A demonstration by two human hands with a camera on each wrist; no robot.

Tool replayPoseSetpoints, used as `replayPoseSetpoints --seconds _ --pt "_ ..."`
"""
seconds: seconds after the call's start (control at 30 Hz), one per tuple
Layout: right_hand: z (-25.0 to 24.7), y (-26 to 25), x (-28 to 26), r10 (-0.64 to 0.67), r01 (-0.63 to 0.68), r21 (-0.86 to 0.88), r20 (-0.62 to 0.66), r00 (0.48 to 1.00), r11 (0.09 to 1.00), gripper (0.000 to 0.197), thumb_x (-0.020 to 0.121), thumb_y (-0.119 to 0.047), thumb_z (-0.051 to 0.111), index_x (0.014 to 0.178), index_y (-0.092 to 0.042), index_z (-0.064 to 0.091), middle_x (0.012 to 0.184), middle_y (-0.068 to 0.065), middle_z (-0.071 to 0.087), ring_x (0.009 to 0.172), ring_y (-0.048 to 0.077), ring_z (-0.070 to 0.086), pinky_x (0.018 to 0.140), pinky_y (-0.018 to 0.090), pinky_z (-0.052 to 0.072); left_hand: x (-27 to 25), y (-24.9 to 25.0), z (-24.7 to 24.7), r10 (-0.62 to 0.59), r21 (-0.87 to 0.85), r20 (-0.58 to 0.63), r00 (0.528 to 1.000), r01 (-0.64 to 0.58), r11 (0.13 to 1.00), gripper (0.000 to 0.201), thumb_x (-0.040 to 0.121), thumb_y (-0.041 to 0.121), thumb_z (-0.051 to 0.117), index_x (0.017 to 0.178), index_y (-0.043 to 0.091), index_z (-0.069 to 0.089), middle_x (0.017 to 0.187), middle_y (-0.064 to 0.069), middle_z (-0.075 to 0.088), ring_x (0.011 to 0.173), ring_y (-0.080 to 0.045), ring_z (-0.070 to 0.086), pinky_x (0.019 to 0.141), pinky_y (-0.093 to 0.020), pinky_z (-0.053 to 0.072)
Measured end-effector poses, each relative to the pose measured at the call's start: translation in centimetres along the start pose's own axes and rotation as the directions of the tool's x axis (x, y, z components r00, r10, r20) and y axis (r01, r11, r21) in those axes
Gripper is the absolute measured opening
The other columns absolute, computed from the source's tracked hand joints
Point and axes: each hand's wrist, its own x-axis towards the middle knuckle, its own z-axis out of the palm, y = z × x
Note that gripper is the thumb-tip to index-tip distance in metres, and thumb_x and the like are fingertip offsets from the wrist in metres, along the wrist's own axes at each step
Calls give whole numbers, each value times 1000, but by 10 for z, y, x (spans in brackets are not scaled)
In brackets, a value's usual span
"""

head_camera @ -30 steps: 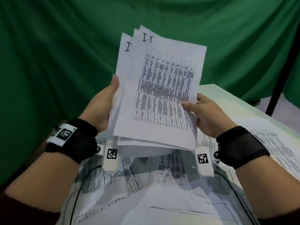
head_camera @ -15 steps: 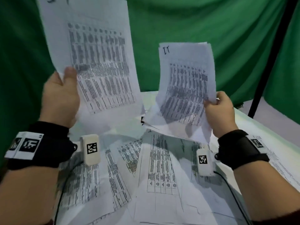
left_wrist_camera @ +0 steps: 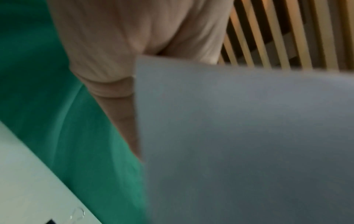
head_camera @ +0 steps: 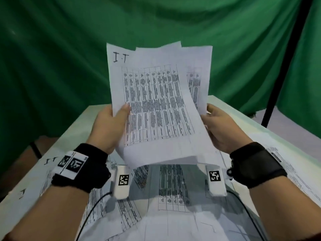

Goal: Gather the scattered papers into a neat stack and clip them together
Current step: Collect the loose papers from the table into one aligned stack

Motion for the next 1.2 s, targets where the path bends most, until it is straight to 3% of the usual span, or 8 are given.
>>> replayPoseSetpoints --seconds 0.23,0.47,0.53,0.63,0.8,0.9,1.0,1.2 --pt "-1 -1 -1 21 -15 -157 31 999 988 36 102 6 59 132 -12 65 118 18 79 103 36 78 86 46 65 -2 -4 7 -106 -147 259 960 148 978 32 107 16 57 138 6 62 119 -14 79 107 -31 77 79 -39 66" --pt "-21 -32 -7 161 -162 -486 -45 986 859 36 106 -44 58 104 -9 65 91 4 73 73 20 68 61 32 58 -3 1 6 -107 -201 211 972 150 968 32 105 10 59 137 12 60 120 -13 78 106 -31 77 79 -44 67" --pt "-44 -43 -9 222 -228 -720 -106 969 656 42 102 -53 61 107 -12 67 95 3 78 76 19 77 63 34 62 -2 -2 5 -70 -182 184 980 104 978 34 106 11 59 140 10 60 125 -12 77 113 -32 75 96 -52 61" --pt "-83 -56 -13 376 -262 -960 -207 903 102 47 94 -63 67 113 -19 67 98 -1 77 82 17 78 68 33 67 -4 -2 6 -26 -174 153 988 53 983 33 106 11 59 139 10 62 127 -9 76 117 -29 73 105 -54 54" --pt "-138 -64 -34 425 -229 -802 -507 750 -552 69 79 -86 60 87 -18 65 81 -6 63 68 9 57 66 25 48 -9 6 10 -9 -164 150 989 34 986 15 106 13 60 107 27 66 111 3 78 110 -23 73 105 -51 54" --pt "-167 -60 -45 381 -374 -753 -617 689 -542 81 66 -87 72 100 -14 72 98 -3 72 81 11 66 68 24 52 -11 7 11 -4 -153 154 988 28 988 13 105 15 62 109 27 65 121 -4 76 116 -27 72 108 -55 52" --pt "-182 -53 -47 379 -417 -798 -583 719 -436 92 50 -87 78 104 -13 77 106 0 79 95 19 74 77 29 60 -10 6 10 -8 -156 150 989 32 987 15 104 15 64 113 27 65 126 -7 75 117 -28 72 108 -56 52" --pt "-179 -53 -43 270 -507 -811 -579 769 -293 75 81 -53 85 136 -9 63 128 4 72 113 24 67 99 33 53 -9 3 10 -8 -156 146 989 31 987 32 104 14 63 136 14 61 126 -8 76 115 -27 73 105 -53 55"
